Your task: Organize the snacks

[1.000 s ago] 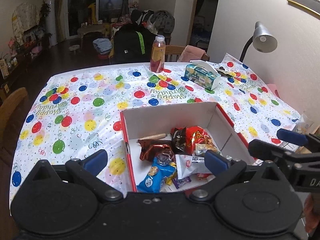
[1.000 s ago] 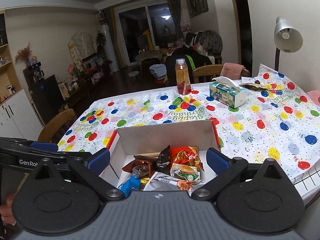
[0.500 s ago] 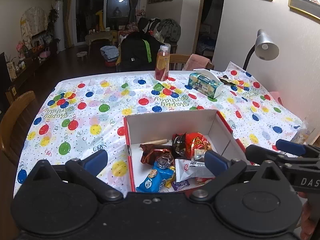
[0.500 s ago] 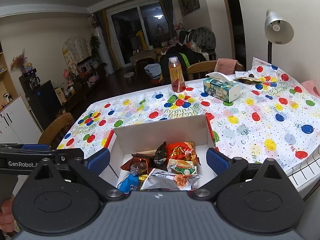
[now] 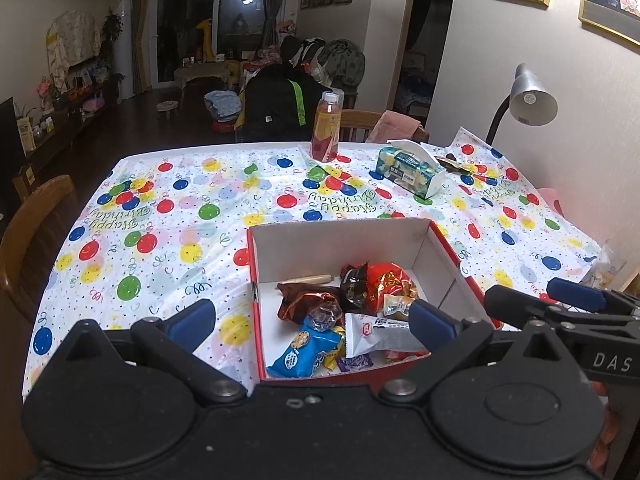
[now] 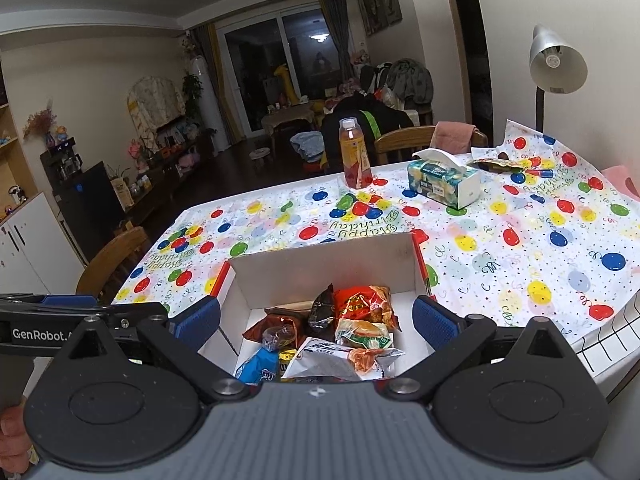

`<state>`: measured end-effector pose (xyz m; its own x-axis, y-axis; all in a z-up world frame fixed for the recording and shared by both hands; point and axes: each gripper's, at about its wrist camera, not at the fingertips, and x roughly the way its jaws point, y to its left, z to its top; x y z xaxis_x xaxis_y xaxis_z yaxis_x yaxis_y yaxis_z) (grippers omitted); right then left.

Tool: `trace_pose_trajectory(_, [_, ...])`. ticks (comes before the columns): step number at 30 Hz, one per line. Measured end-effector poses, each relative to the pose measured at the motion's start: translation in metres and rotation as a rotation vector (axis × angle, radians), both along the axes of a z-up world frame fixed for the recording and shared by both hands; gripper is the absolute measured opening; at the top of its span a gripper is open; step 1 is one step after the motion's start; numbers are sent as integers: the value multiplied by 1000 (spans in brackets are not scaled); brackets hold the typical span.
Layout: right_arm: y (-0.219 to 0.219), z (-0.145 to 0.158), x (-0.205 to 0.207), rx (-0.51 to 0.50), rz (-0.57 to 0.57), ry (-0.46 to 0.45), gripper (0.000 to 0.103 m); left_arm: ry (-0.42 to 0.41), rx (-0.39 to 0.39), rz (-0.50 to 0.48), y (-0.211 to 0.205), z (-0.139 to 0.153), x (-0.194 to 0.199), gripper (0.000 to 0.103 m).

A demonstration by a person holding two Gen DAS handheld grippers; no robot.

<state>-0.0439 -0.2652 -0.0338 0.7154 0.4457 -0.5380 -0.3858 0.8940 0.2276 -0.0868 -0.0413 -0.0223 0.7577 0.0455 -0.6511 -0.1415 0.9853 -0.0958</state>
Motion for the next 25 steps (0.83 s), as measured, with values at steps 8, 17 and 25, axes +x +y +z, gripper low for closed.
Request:
trace_pose_trajectory(8, [-1, 1, -3, -7, -6, -4, 103, 7, -3, 1, -2, -2, -5, 103])
trace_pose_trajectory(17, [-9, -3, -3, -10, -33, 13, 103, 33, -15, -15, -8, -8, -2, 103])
trace_pose_trajectory(25, [-13, -7, 1, -22, -50, 34, 103, 53, -30, -28, -10, -14, 3, 102])
